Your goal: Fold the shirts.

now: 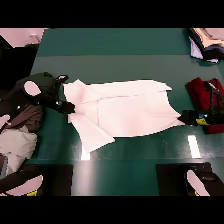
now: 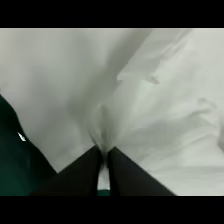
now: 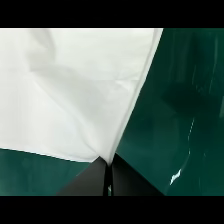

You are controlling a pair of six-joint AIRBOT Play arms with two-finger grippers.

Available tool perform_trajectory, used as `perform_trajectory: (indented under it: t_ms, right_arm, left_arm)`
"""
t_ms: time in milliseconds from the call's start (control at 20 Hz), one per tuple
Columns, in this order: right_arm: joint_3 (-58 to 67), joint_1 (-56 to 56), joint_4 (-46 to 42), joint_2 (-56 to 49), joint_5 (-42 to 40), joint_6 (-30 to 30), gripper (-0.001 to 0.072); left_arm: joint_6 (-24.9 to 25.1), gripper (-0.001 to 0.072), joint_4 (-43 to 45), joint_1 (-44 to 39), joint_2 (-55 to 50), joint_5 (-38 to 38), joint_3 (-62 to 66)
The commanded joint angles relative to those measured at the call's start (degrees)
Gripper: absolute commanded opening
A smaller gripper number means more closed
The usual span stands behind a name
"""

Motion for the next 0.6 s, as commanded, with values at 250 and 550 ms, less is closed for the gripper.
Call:
perform_trajectory:
  t_ms: [250,550]
  right_arm:
    - [0.07,0.15,0.24,0.07,0.33,-0.09,0.0012]
    - [0.04,0.15,0.26,0.07,0.26,-0.09,0.0012]
  left_arm:
    - [3.87,0.031,-8.55,17.68,0.02,-15.02,-1.36]
    - [14.73,0.0577,-30.38,19.26,0.52,-5.25,-15.17]
